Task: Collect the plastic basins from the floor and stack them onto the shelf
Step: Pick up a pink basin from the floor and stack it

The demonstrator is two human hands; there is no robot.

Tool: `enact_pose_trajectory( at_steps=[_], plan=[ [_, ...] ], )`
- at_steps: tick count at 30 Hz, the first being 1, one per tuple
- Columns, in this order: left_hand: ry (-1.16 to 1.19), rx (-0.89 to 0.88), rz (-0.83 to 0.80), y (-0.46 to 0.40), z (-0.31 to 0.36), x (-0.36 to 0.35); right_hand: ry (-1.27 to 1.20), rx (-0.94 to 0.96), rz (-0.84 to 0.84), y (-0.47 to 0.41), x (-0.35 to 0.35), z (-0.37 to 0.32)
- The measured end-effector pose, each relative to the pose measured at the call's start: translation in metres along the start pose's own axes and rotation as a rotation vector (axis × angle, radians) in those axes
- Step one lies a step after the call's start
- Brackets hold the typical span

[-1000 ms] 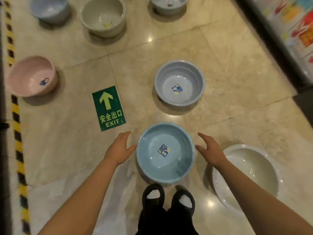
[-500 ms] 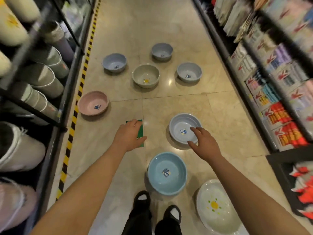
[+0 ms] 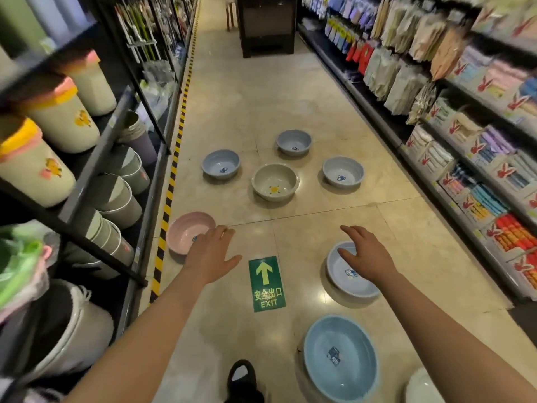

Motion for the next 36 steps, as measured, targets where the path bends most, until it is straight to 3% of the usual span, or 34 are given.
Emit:
enact_pose_trajectory(
  at_steps=[6, 14, 24, 36],
  plan=[
    [0.047, 0.042, -0.024, -0.028, -0.096, 0.016, 0.031, -0.015, -0.027, -0.057, -0.029, -0.077],
    [0.094, 0.076, -0.068, -0.080, -0.165, 0.015, 0.011, 0.045, -0.078, -0.156, -0.049, -0.137],
    [0.229, 0.385, -0.089, -0.186, -0.265, 0.007, 0.034, 0.242, -0.207, -0.361, -0.067, -0.201],
    [0.319, 0.745, -0.127, -0.222, -0.381, -0.044, 0.102, 0.485, -0.476, -0.560, -0.158, -0.313]
  ],
)
Point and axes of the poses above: each hand's wrist, its own y-axis away from the middle knuckle, its own x-axis out of the back of the hand, z = x × y, the point moved 2 cm from there along -y, towards the middle knuckle, and after that the axes turned 2 degrees about -z, right-handed, at the moved point
